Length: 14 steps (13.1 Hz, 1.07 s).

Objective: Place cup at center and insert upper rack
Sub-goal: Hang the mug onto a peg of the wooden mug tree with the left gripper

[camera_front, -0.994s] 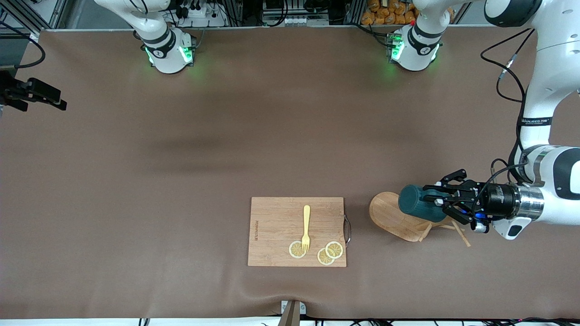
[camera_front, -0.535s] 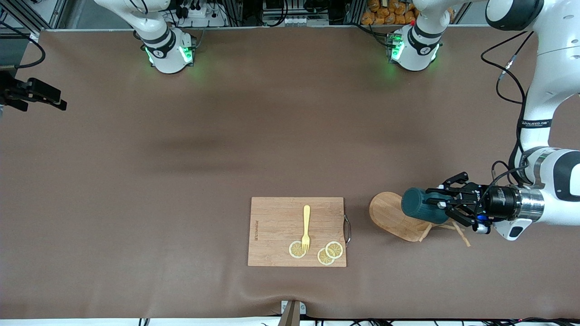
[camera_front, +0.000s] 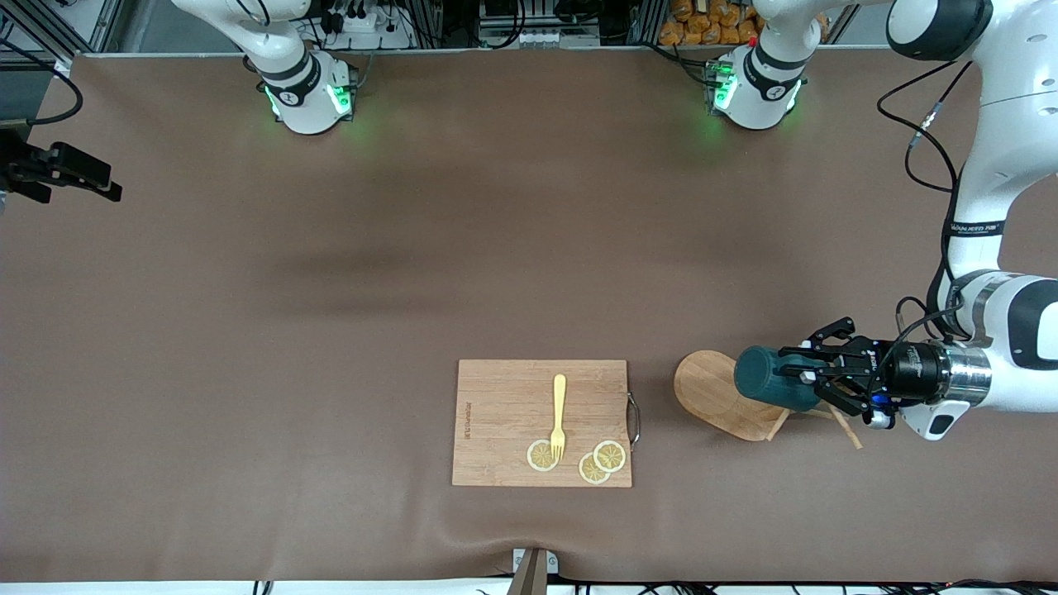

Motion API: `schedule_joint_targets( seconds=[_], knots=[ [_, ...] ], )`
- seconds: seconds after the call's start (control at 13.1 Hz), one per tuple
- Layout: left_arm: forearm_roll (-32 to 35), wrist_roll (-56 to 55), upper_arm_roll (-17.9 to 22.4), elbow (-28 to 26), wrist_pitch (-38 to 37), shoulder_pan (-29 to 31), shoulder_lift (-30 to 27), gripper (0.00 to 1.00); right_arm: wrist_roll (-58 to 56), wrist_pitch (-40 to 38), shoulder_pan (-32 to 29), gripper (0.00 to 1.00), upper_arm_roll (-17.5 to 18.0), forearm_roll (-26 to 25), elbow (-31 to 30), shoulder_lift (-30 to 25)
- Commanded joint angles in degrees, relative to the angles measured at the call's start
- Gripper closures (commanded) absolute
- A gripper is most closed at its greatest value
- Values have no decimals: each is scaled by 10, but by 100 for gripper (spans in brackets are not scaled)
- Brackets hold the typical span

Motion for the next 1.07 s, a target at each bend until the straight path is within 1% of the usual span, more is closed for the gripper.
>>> schedule_joint_targets(
  seconds=[0.0, 0.99],
  knots=[
    [-9, 17, -2, 5, -5, 5, 17, 100, 12, -3, 0, 0, 0, 5, -3, -11],
    [-9, -4, -2, 18, -3, 0, 10, 100, 7, -4, 2, 0, 1, 6, 18, -12]
  ],
)
